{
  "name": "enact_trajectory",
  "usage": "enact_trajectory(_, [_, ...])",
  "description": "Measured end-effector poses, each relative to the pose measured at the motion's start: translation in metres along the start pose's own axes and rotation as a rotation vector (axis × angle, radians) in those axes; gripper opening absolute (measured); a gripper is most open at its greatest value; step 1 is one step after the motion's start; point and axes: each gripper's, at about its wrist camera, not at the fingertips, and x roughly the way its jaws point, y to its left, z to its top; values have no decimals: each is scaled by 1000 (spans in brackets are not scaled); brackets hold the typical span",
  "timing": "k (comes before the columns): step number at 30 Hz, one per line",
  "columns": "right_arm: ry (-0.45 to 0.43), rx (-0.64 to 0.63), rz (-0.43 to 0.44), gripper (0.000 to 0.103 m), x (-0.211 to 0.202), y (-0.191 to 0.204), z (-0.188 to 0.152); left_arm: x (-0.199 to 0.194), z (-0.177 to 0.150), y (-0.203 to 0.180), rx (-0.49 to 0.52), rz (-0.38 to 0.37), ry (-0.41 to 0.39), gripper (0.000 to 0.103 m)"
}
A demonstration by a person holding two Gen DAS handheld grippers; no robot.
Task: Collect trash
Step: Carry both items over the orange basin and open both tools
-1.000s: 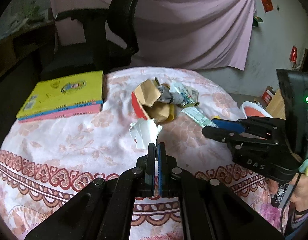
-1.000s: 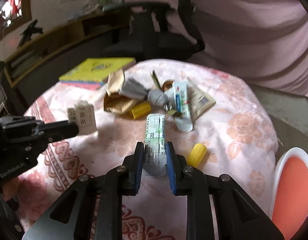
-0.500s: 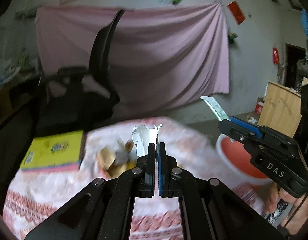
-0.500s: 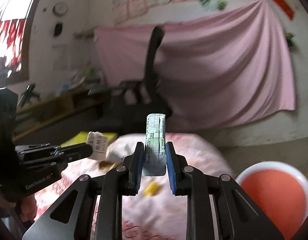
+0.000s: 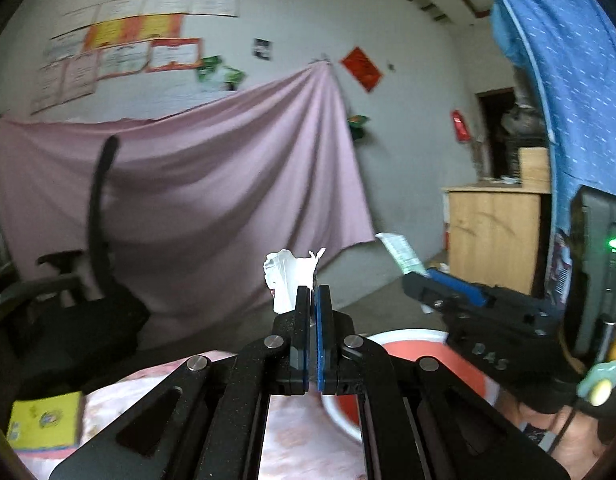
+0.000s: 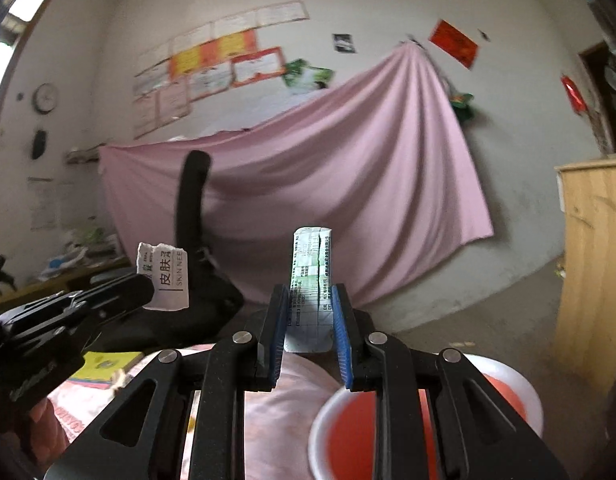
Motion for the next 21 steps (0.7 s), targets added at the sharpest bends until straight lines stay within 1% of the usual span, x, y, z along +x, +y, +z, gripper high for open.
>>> enact_trajectory(2, [14,18,-33,21,0,-13,-1,11,-1,-9,-5,-36,16,1])
enact_trajectory(4, [40,42,-61,21,3,-25,-1,24,-3,-18,-17,-78,48,1])
enact_trajectory(8, [110,100,-108,21,9,-47,-8,49,-3,-33,-72,-148,129,1])
enact_trajectory(10, [143,131,-124,21,11,-57,-12,66,-5,-35,-111,-183,192,1])
enact_trajectory(13, [187,167,-138,21,15,-67,-17,82,-3,-41,-159,-205,263,1])
enact_trajectory(16, [227,182,-151,21,18,-72,-22,101,-2,-42,-202,-205,323,1])
enact_trajectory(21, [270,204,-164,21,23,-77,-26,120,2,-38,-270,-211,397,3])
